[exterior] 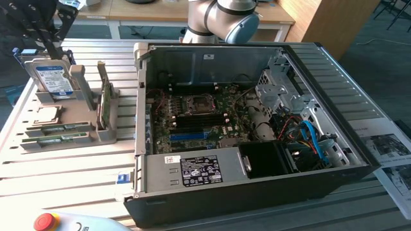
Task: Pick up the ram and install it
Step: 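Reach for the ram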
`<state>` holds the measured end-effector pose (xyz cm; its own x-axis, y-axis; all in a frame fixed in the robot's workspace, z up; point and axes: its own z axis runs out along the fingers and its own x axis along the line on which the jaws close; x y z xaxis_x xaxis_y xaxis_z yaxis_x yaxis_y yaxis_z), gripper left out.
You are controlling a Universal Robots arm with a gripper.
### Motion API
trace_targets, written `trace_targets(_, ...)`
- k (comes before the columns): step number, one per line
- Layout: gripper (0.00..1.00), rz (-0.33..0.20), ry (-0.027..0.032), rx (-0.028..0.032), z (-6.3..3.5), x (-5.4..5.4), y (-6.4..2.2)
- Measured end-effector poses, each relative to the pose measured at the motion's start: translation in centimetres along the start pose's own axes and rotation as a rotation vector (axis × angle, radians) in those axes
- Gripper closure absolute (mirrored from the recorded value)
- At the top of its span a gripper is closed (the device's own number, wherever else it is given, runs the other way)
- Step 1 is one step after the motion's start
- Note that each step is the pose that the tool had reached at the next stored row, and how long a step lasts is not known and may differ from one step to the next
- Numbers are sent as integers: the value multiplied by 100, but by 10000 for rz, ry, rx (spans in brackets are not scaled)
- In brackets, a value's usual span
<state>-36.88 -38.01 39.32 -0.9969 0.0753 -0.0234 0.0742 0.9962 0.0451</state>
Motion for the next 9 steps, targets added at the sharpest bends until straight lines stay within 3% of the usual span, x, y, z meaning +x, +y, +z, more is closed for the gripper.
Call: trace_targets(9, 89, 0, 1, 1, -8, 315, 14)
